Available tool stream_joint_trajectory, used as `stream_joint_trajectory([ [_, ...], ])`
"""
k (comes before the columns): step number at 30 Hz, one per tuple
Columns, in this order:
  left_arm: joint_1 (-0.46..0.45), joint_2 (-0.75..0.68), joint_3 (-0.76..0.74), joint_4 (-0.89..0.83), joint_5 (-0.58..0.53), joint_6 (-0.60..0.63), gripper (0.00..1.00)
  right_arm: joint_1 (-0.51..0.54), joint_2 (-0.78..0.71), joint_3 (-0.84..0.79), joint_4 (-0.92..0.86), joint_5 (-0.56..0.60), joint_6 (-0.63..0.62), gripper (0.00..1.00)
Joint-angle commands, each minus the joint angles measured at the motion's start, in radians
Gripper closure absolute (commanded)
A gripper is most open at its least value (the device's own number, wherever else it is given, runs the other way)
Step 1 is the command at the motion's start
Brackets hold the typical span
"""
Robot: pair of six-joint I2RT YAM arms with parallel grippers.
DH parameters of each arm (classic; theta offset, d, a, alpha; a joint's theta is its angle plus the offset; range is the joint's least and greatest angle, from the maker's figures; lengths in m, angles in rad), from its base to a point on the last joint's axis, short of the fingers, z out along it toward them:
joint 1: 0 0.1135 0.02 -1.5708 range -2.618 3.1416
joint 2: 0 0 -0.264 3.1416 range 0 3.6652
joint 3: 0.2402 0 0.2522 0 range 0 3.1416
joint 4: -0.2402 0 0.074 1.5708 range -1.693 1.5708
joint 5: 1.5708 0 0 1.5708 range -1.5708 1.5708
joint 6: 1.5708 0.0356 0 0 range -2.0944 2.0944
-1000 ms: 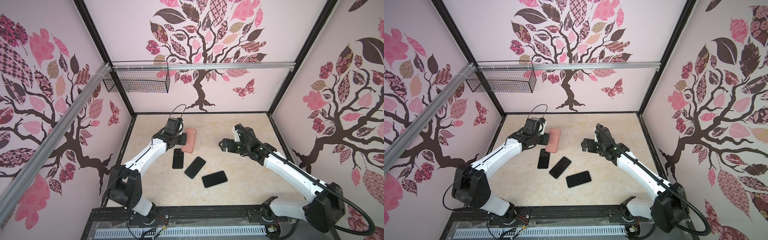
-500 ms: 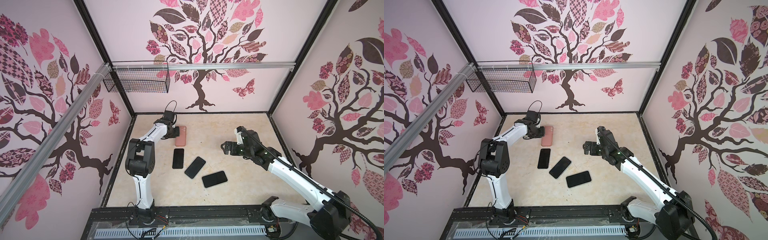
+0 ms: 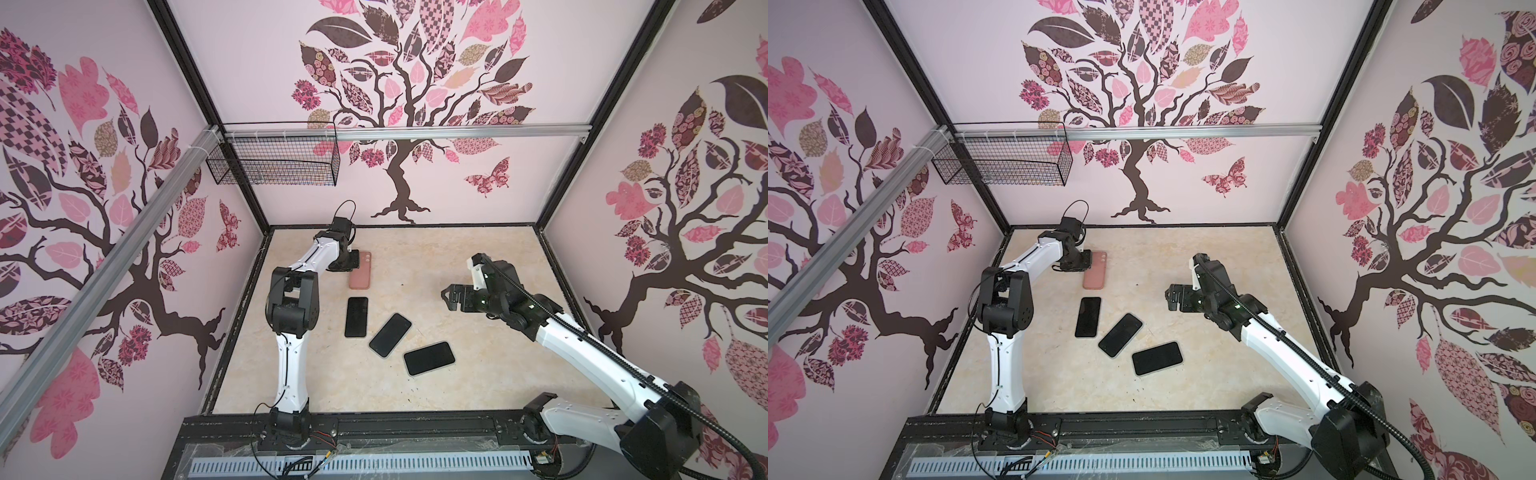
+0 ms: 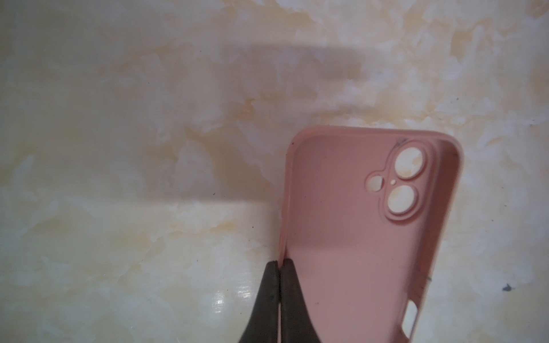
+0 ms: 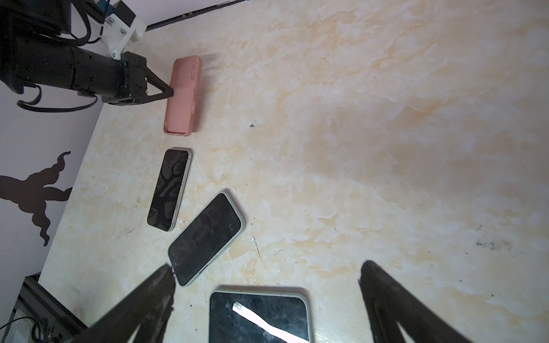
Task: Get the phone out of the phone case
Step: 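Place the pink case farther from the robot with the left gripper while the right withdraws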
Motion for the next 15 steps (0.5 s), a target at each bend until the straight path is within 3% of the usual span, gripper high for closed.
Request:
stream_joint_trajectory([
  [1, 0.005, 0.025, 0.044, -0.016, -0.004, 0.000, 1.00, -0.003, -0.016, -0.008, -0.026, -0.006, -0.004, 0.00],
  [4, 0.007, 0.033, 0.049, -0.009, -0.012, -0.005, 0.98, -0.004, -0.016, -0.016, -0.027, -0.007, -0.004, 0.01],
  [6, 0.007, 0.032, 0.051, -0.009, -0.012, -0.011, 0.83, -0.002, -0.017, -0.019, -0.025, -0.007, -0.004, 0.01],
  [9, 0.007, 0.026, 0.055, -0.010, -0.016, -0.018, 0.69, -0.004, -0.019, -0.024, -0.023, -0.009, -0.004, 0.01],
  [15, 0.004, -0.064, 0.043, -0.034, -0.028, -0.013, 0.48, -0.003, -0.022, -0.026, -0.025, -0.001, 0.006, 0.00],
])
